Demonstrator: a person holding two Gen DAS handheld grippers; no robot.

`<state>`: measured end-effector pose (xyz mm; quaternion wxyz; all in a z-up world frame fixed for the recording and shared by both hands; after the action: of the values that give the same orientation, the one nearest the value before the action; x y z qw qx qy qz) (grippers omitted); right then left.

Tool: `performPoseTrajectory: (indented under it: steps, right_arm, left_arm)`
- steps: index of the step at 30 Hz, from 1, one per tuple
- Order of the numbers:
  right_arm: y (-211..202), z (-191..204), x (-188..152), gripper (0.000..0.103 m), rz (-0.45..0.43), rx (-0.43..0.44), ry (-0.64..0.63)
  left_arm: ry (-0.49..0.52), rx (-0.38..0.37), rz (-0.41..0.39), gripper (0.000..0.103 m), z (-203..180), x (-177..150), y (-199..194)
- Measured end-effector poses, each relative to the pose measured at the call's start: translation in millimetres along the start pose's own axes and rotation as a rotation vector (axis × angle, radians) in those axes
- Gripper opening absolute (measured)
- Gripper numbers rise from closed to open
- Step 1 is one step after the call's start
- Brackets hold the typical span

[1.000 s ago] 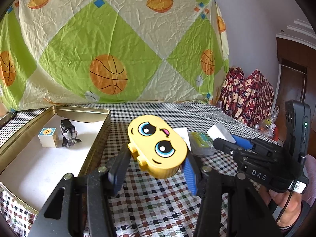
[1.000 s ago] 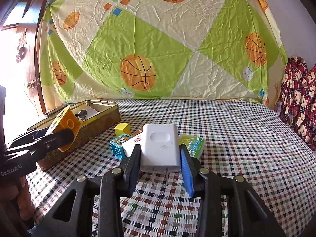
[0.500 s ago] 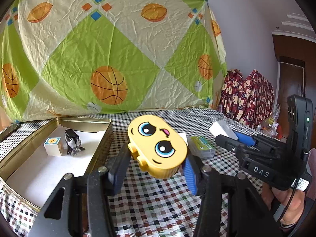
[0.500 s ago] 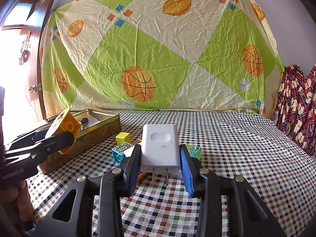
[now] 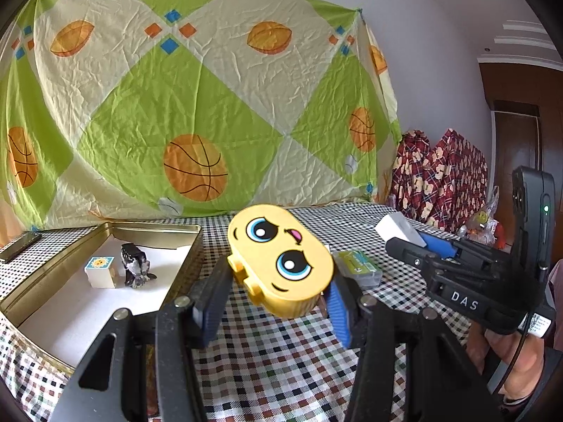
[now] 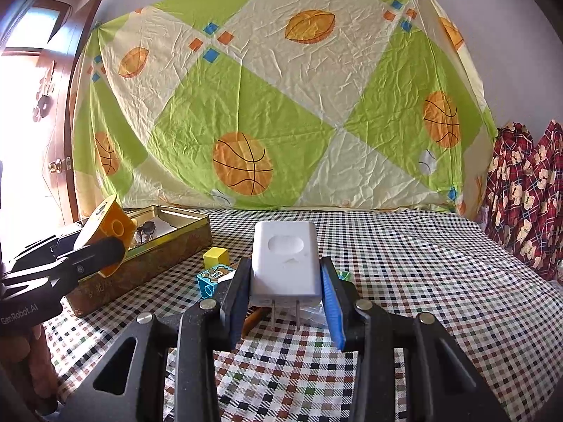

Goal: Organize rigid objects
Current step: 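Carry the yellow face block toward the tin while the right tool carries the plug there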

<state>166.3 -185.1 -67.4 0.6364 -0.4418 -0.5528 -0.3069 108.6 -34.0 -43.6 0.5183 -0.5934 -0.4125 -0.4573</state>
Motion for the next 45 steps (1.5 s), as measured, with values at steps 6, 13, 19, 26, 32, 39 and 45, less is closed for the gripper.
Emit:
performPoseTrajectory:
  steps: [6, 13, 19, 26, 32, 39, 45]
  right_arm:
    - [-2, 0, 2, 0.04, -0.011, -0.015, 0.0]
    - [-4, 1, 4, 0.04, -0.021, -0.05, -0.011]
    - [-5, 10, 4, 0.04, -0.031, -0.037, -0.02]
    - [-4, 30, 5, 0.04, -0.04, -0.009, -0.043]
    - [-5, 42, 4, 0.04, -0.05, 0.007, -0.058]
    - [-7, 45, 4, 0.04, -0.06, 0.011, -0.055]
    - [-7, 49, 5, 0.04, -0.066, 0.016, -0.053]
  left_arm:
    - [0.005, 0.008, -0.014, 0.05, 3, 1, -3]
    - [0.002, 0.028, -0.027, 0.05, 10, 1, -8]
    - [0.003, 0.044, -0.037, 0.05, 16, 1, -12]
    - [0.004, 0.059, -0.051, 0.05, 21, 0, -16]
    - [0.007, 0.07, -0.063, 0.05, 25, 1, -19]
    - [0.011, 0.079, -0.076, 0.05, 27, 1, -22]
    - [0.011, 0.089, -0.085, 0.05, 30, 2, -25]
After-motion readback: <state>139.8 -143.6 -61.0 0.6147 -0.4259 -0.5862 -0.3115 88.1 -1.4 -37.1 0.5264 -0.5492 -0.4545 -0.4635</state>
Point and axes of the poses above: each gripper's, at about its wrist camera, not at the fingertips, and y roughly the way its jaws point, z to its left, x to its top, the point moved 9 cm from there along y, roughly the way its jaws point, and after that the axes turned 1 degree about x, right-handed, at the moved point
